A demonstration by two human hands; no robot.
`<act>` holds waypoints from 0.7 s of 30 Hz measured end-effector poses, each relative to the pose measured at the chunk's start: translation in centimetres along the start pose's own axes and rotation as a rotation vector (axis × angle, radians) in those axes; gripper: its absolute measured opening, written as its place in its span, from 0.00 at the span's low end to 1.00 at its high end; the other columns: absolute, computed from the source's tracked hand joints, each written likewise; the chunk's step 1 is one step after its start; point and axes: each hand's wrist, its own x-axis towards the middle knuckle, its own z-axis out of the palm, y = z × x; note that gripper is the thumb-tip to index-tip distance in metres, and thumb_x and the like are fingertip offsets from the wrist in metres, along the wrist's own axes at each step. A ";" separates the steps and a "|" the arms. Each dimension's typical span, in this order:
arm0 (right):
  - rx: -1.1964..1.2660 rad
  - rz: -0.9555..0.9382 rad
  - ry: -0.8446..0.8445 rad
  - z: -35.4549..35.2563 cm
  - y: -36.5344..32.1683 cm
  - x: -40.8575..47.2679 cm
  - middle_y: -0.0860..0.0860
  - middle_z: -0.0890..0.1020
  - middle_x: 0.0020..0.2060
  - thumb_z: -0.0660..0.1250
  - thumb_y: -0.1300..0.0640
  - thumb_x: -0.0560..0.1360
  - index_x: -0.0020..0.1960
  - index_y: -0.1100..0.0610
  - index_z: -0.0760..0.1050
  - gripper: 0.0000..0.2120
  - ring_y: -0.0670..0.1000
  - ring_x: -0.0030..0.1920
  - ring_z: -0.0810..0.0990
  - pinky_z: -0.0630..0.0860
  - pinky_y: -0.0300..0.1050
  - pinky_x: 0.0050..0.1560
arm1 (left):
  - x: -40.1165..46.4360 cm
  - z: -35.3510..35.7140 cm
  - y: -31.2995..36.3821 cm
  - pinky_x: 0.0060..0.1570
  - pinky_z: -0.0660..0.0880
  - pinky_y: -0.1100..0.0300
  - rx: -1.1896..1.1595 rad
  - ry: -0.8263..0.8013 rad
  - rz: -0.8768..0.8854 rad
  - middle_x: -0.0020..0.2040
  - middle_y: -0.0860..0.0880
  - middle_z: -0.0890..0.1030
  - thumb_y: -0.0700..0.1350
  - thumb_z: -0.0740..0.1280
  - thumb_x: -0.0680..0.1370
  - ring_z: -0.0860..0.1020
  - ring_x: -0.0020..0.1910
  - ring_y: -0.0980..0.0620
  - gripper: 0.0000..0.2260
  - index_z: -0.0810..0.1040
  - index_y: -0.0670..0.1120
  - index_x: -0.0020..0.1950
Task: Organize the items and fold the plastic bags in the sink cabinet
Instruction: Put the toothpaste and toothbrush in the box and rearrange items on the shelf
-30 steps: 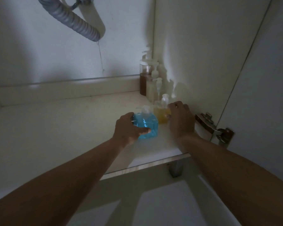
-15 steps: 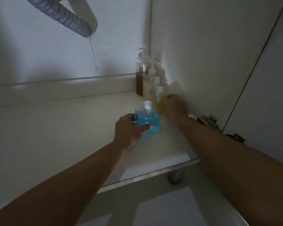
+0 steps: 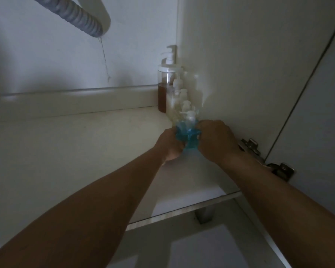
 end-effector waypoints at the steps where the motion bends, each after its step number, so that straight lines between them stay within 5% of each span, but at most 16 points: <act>1: -0.037 -0.003 -0.003 0.1 0.0 0.0 0.59 0.81 0.57 0.62 0.64 0.75 0.59 0.61 0.77 0.13 0.62 0.58 0.78 0.74 0.50 0.56 | 0.2 0.1 0.3 0.56 0.76 0.55 0.001 -0.019 0.013 0.57 0.43 0.80 0.38 0.66 0.77 0.79 0.54 0.46 0.14 0.76 0.42 0.63; 14: -0.075 -0.009 -0.085 0.9 0.6 0.8 0.62 0.75 0.62 0.61 0.62 0.79 0.64 0.66 0.72 0.15 0.59 0.61 0.75 0.70 0.47 0.60 | 0.6 1.7 2.3 0.60 0.73 0.49 0.062 -0.018 0.032 0.59 0.41 0.80 0.39 0.66 0.78 0.78 0.57 0.43 0.14 0.75 0.40 0.63; 21: 0.052 0.044 -0.103 -1.2 -0.3 -0.1 0.63 0.77 0.61 0.63 0.66 0.77 0.61 0.67 0.74 0.14 0.61 0.62 0.75 0.70 0.45 0.59 | -1.0 0.0 3.2 0.59 0.73 0.57 0.105 -0.016 -0.038 0.62 0.41 0.77 0.39 0.71 0.75 0.76 0.61 0.44 0.18 0.75 0.38 0.64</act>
